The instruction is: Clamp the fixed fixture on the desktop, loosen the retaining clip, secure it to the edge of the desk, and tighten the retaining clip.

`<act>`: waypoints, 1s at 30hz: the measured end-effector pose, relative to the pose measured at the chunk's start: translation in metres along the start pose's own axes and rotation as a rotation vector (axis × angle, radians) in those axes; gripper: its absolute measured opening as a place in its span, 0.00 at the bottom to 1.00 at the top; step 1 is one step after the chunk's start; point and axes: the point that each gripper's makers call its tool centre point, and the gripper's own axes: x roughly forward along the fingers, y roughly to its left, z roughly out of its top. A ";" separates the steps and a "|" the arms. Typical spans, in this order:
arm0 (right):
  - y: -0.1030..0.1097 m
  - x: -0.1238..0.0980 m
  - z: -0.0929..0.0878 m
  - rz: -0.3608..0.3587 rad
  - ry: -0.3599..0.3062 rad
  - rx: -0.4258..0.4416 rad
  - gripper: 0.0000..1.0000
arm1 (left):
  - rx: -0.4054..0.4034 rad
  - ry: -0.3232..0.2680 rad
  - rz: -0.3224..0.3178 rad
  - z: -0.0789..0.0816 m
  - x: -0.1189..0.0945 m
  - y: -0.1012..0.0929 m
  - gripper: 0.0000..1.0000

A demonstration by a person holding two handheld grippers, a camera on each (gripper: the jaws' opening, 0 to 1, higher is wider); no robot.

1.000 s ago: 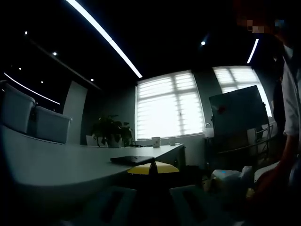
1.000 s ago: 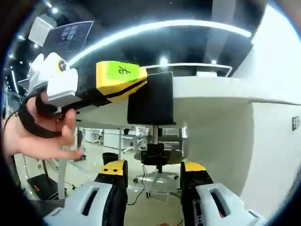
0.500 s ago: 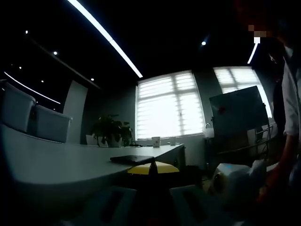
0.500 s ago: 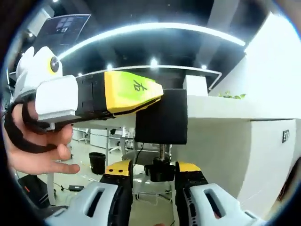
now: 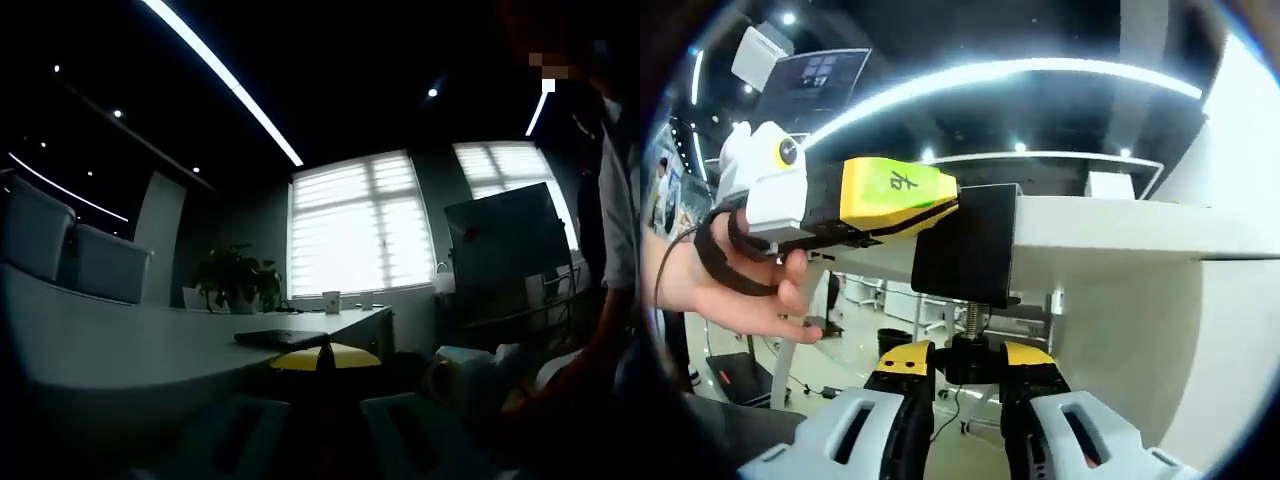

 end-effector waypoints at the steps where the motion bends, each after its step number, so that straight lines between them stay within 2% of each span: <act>1: 0.002 0.000 0.000 0.031 -0.004 0.008 0.24 | 0.001 -0.001 0.000 0.000 0.000 0.000 0.01; 4: 0.001 0.001 -0.003 0.094 0.013 0.065 0.24 | 0.002 -0.001 0.000 0.000 0.000 0.000 0.01; 8: 0.000 0.000 -0.005 0.073 0.023 0.100 0.25 | 0.003 -0.001 0.000 0.000 0.000 0.000 0.01; 9: -0.001 -0.004 -0.007 0.019 0.025 0.093 0.27 | 0.002 -0.002 -0.001 0.000 0.000 0.000 0.01; 12: -0.004 -0.012 -0.013 -0.070 0.041 0.089 0.33 | 0.003 0.000 0.000 0.000 0.000 0.000 0.01; 15: -0.004 -0.021 -0.017 -0.158 0.045 0.141 0.36 | 0.002 -0.001 0.000 0.000 0.000 0.000 0.01; 18: 0.008 -0.023 -0.016 -0.173 0.052 0.131 0.37 | 0.001 -0.001 0.000 0.000 0.000 0.000 0.01; 20: 0.017 -0.020 -0.008 -0.169 0.050 0.055 0.38 | 0.001 0.001 0.000 0.000 0.000 0.000 0.01; 22: 0.020 -0.019 -0.001 -0.182 0.049 0.024 0.41 | 0.004 0.003 0.001 0.000 0.000 0.000 0.01; 24: 0.017 -0.013 -0.001 -0.222 0.052 0.010 0.42 | 0.009 0.005 0.002 0.000 0.000 0.000 0.01; 26: 0.010 -0.010 -0.010 -0.292 0.117 0.031 0.43 | 0.011 0.007 0.003 0.000 0.000 0.000 0.01; 30: 0.011 -0.005 -0.006 -0.321 0.115 0.025 0.42 | 0.016 0.009 0.003 0.000 -0.001 0.000 0.01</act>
